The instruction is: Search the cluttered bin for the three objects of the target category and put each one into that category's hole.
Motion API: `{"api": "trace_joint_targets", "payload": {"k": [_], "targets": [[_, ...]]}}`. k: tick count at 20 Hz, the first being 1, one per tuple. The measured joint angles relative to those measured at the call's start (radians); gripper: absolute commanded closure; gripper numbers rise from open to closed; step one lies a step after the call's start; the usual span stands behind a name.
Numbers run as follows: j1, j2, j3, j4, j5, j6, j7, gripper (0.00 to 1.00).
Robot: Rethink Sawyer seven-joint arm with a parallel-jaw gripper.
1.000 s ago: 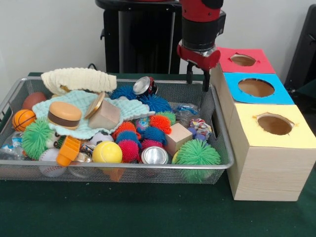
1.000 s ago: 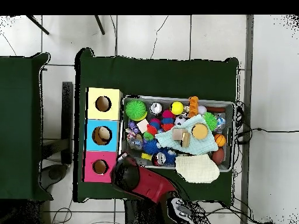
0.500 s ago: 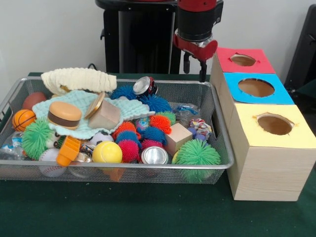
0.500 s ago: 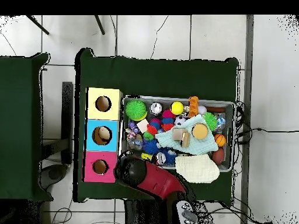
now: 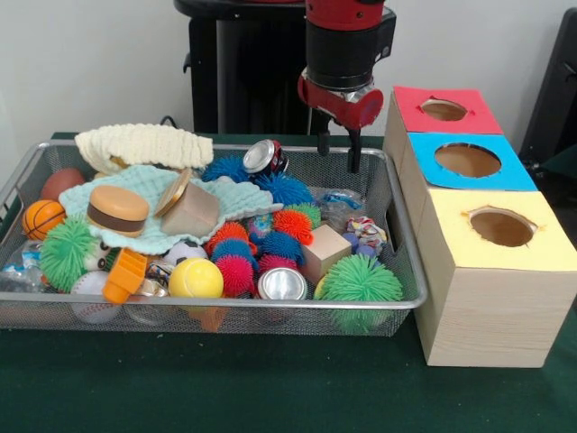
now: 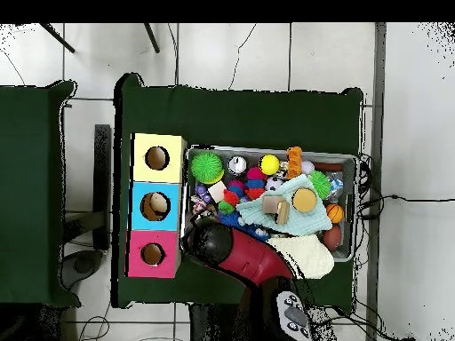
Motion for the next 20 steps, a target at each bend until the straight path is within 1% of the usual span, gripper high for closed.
{"api": "trace_joint_targets", "payload": {"k": [8, 20], "targets": [[0.002, 0.021, -0.007, -0.048, 0.000, 0.000, 0.000, 0.00], [0.037, 0.065, -0.014, -0.053, 0.000, 0.000, 0.000, 0.00]]}}
